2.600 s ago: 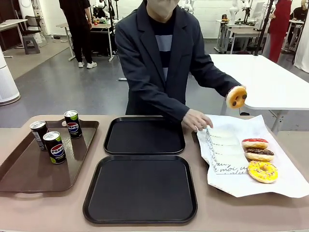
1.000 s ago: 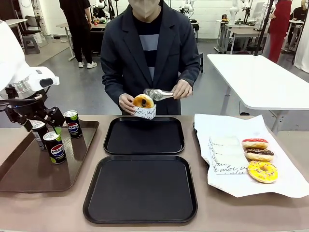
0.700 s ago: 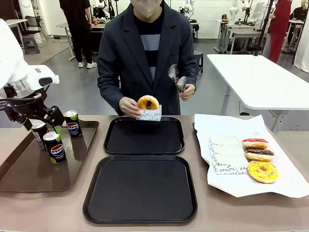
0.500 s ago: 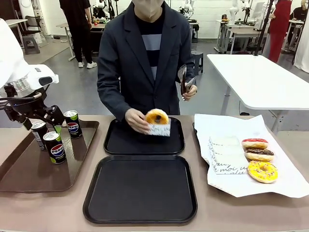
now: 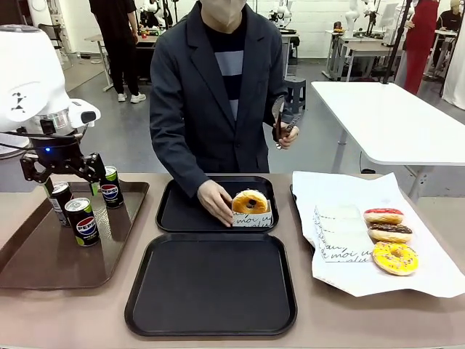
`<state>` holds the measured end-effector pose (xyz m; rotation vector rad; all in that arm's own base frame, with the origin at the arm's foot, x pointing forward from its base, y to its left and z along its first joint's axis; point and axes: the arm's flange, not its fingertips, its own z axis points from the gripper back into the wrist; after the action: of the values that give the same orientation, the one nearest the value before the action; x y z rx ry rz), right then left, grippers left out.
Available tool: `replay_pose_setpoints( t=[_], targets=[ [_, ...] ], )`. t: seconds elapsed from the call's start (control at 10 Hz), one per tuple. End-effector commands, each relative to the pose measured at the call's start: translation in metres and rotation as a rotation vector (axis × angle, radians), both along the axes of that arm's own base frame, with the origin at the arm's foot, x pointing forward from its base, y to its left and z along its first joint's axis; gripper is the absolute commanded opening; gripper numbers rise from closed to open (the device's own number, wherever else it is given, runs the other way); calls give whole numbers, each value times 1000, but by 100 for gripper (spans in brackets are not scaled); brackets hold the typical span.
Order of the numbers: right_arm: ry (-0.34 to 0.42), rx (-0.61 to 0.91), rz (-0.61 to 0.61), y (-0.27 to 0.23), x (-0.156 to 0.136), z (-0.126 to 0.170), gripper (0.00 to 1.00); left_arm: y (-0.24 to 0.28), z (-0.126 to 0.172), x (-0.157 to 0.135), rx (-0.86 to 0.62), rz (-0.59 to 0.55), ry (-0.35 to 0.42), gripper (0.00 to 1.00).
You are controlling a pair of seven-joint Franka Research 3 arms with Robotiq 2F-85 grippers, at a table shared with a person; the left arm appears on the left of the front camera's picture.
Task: Set up donuts and drinks on trays.
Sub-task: Pick up one Pepsi coke and place it on the Flat Tray.
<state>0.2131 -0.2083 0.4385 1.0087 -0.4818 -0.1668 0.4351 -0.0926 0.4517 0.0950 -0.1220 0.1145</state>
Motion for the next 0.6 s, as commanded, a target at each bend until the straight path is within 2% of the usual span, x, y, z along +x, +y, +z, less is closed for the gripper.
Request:
replay_pose_setpoints(
  t=[0.0, 0.2, 0.5],
  targets=[
    [-6, 9, 3, -1, 0, -1, 100, -3, 1, 24, -8, 33, 51, 100],
    [-6, 9, 3, -1, 0, -1, 100, 7, -10, 29, -56, 11, 77, 100],
    [-6, 9, 3, -1, 0, -1, 100, 20, -27, 24, -99, -21, 62, 100]
  ],
)
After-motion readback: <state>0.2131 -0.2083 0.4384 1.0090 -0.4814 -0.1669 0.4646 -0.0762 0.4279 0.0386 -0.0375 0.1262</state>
